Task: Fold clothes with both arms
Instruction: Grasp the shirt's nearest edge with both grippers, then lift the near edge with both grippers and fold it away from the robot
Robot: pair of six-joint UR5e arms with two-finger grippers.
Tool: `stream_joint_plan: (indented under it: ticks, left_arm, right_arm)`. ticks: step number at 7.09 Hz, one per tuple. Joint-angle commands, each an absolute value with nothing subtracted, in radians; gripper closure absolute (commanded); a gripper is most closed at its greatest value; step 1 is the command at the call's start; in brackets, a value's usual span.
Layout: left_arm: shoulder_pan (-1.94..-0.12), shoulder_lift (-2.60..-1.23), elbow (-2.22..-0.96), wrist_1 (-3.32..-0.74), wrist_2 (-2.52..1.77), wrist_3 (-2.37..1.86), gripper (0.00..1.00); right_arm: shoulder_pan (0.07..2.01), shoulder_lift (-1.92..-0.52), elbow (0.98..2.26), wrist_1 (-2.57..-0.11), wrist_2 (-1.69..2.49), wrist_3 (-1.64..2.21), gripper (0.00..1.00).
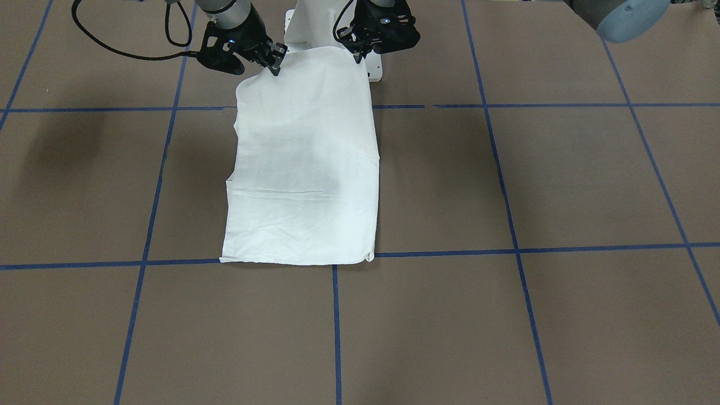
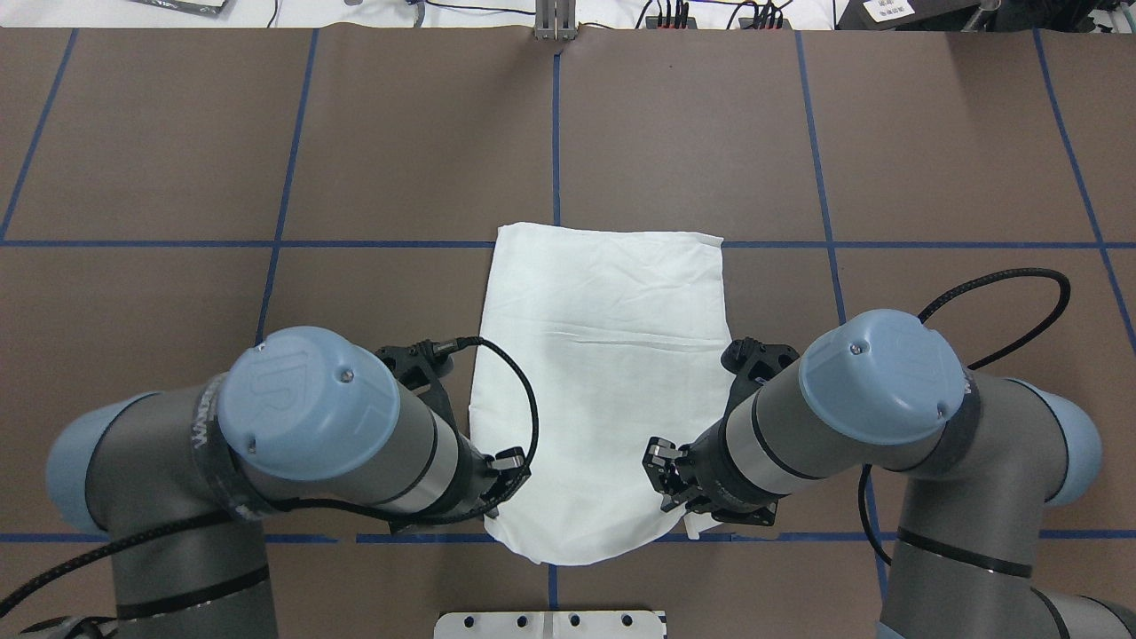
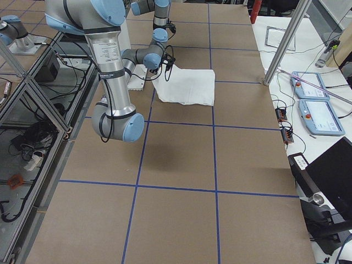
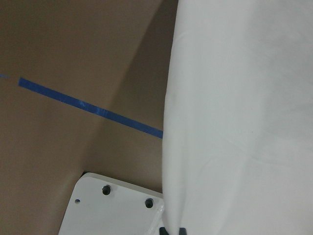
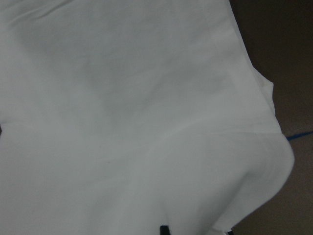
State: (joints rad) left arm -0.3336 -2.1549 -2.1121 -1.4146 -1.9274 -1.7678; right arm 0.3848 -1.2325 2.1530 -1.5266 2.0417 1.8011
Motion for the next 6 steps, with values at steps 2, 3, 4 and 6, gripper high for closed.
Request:
stream_joint_plan:
  ticks: [2,3,4,6]
  left_arm:
    - [-0.524,-2.215,-1.95,-1.551,-1.972,-1.731,1.0]
    - [-0.56,-2.23,-1.904,-1.574,-1.98,-1.726,1.0]
    - [-0.587,-2.238,-1.861,-1.607,-1.98,-1.723,1.0]
    - [-0.624,-2.287,-1.76,-1.663,-1.98,-1.721,1.0]
  right_arm:
    - [0.539,-1.125,2.033,-1.528,2.046,1.743,1.0]
    - [0.575,-1.117,1.992,-1.529,2.045,1.724,1.0]
    - [0.616,-1.105,1.958,-1.529,2.046,1.723,1.0]
    - [0.656,-1.013,1.829,-1.528,2.046,1.713,1.0]
